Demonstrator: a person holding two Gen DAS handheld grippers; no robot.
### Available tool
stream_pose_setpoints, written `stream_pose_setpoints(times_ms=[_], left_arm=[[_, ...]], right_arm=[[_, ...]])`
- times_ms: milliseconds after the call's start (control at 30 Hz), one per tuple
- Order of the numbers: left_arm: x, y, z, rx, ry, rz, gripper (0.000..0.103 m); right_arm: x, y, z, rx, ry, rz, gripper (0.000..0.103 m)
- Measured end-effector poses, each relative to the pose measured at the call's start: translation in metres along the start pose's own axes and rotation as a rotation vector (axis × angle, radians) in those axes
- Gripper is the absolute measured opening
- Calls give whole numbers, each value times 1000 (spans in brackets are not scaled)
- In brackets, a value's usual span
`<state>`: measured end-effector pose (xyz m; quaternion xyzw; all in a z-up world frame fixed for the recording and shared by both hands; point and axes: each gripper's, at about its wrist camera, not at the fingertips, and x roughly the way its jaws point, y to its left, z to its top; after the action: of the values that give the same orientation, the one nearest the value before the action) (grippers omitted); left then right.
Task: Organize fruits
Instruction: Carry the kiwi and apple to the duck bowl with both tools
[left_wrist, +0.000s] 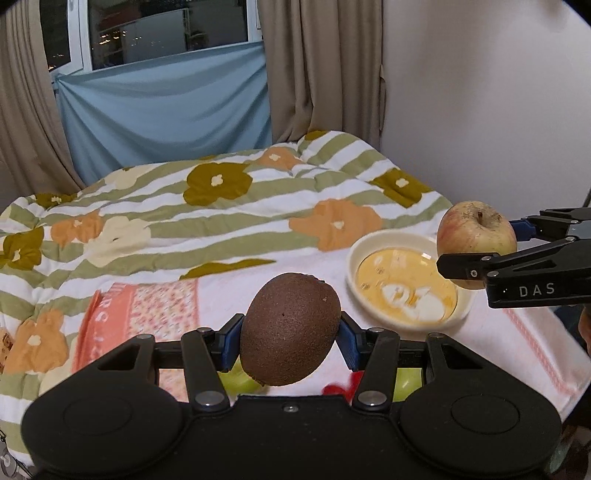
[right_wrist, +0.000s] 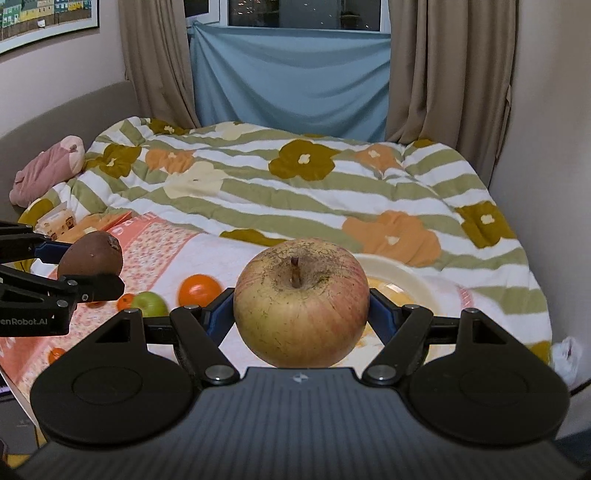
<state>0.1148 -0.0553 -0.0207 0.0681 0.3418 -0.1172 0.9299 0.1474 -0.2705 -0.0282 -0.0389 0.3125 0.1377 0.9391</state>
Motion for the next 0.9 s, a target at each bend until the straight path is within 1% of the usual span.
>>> stream_pose_setpoints(times_ms=[100, 233, 433, 633, 767, 900], left_arm=[[11, -24, 13, -10, -11, 8, 56], [31, -55, 28, -17, -18, 5, 56], [78, -90, 47, -23, 10, -22, 56], [139, -110, 55, 6, 57, -28, 56], [180, -119, 55, 42, 84, -11, 56], [207, -126, 56, 70, 101, 6, 56]], right_arm=[[1, -32, 3, -11, -6, 12, 89], [12, -74, 7, -12, 8, 23, 89], [38, -120, 4, -15, 41, 30, 89], [74, -144, -1, -12, 68, 36, 89], [97, -156, -7, -10, 88, 42, 89], [115, -160, -12, -1, 103, 46, 89]])
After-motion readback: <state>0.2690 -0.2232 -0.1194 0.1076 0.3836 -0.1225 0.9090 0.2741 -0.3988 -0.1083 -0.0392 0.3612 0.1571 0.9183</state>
